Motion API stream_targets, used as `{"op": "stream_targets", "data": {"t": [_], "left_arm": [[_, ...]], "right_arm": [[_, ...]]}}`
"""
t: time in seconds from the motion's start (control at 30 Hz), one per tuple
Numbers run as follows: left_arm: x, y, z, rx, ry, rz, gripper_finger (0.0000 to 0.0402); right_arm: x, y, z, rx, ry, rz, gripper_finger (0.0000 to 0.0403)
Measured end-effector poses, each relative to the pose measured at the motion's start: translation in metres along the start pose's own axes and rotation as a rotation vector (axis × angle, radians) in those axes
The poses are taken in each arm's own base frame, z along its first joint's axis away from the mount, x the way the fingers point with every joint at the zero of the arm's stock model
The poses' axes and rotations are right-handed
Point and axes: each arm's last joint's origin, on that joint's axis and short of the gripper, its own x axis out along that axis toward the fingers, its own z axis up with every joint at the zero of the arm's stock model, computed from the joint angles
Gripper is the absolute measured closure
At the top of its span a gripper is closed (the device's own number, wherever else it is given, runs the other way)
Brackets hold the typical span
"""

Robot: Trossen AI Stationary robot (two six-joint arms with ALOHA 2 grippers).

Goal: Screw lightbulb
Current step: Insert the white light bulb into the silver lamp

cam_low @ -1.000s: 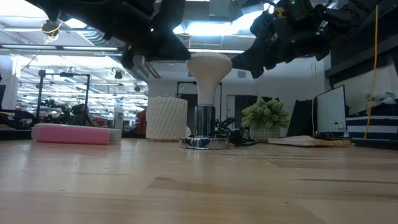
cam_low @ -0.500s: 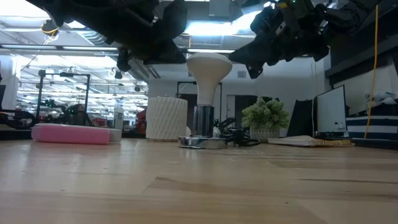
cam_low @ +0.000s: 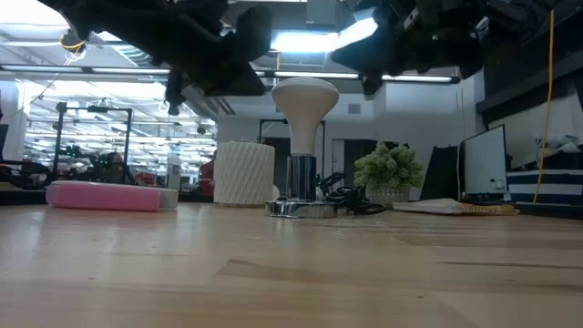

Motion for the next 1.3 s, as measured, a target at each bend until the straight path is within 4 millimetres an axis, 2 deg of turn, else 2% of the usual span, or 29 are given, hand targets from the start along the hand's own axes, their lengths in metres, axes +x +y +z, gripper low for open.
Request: {"op": "stream_targets", "data": {"t": [0.2,0.4,0.53,0.83,1.07,1.3], "left_arm": [[-0.021,-0.005,0.008,0.009,-0.052,0.022,0.0396],[-0.034,-0.011,0.01,-0.058,-0.033,-0.068,0.0396],[-0.03,-0.013,0.004,-0.075,0.008,-0.122,0.0396],[-0.015,-0.017,-0.007,-0.09,0.017,-0.167,0.0396],[-0.011,-0.016,-0.008,-0.073,0.015,-0.156,0.0396],[-0.005,-0.013,-0.007,-0.062,0.012,-0.134,0.0396]], "right_arm": [[-0.01,0.002,0.015,-0.081,-0.064,-0.114,0.04],[-0.012,-0.002,0.016,-0.164,-0.058,-0.263,0.04],[-0.01,-0.008,0.01,-0.197,-0.023,-0.312,0.04],[-0.008,-0.019,-0.003,-0.161,0.068,-0.3,0.04],[0.001,-0.022,-0.017,-0.114,0.115,-0.264,0.04],[0.002,-0.021,-0.017,-0.072,0.1,-0.223,0.04]]}}
